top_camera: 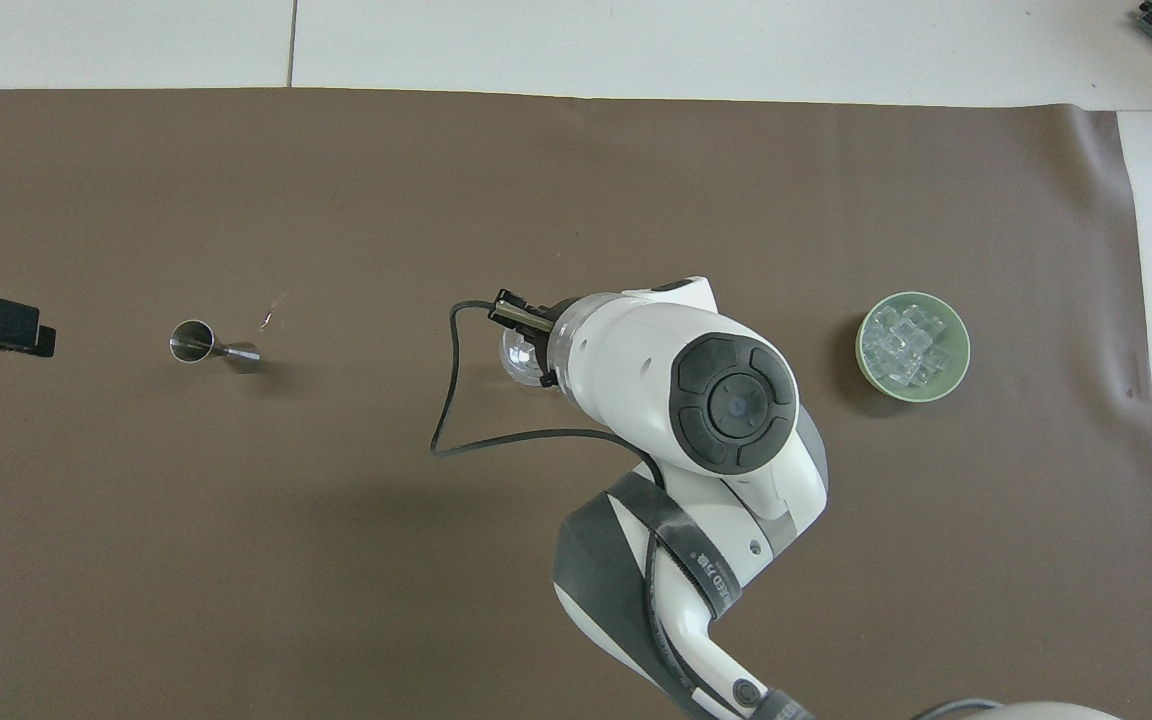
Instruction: Pour wine and add ice with both arms
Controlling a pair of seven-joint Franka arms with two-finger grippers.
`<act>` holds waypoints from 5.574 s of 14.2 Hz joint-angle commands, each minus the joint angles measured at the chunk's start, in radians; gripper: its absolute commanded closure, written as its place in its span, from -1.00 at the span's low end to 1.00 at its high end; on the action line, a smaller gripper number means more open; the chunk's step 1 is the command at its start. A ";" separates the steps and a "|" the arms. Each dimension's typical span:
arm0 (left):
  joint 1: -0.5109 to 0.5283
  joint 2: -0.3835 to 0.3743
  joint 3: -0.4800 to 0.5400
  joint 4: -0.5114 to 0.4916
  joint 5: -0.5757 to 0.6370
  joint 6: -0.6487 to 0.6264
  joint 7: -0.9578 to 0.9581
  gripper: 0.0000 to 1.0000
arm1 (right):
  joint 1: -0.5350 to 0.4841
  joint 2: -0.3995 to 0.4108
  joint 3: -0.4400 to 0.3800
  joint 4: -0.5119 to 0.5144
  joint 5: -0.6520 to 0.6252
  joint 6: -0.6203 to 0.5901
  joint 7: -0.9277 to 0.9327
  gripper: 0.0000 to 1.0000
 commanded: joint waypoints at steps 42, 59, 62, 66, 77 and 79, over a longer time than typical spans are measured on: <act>-0.002 -0.029 0.002 -0.035 0.021 0.012 0.004 -1.00 | -0.032 -0.285 -0.548 0.096 0.017 -0.654 -0.756 -1.00; -0.002 -0.035 0.002 -0.047 0.058 0.022 0.013 -1.00 | -0.056 -0.322 -0.657 0.111 0.079 -0.791 -0.943 -1.00; -0.002 -0.040 0.002 -0.056 0.058 0.035 0.013 -1.00 | -0.055 -0.322 -0.657 0.111 0.079 -0.791 -0.940 -1.00; 0.001 -0.040 0.006 -0.056 0.058 0.043 0.013 -1.00 | -0.049 -0.322 -0.657 0.111 0.079 -0.791 -0.940 -1.00; -0.001 -0.040 0.006 -0.056 0.058 0.041 0.013 -1.00 | -0.049 -0.322 -0.658 0.113 0.077 -0.791 -0.936 -1.00; -0.001 -0.040 0.006 -0.058 0.056 0.041 0.014 -1.00 | -0.055 -0.324 -0.660 0.126 0.079 -0.786 -0.947 -1.00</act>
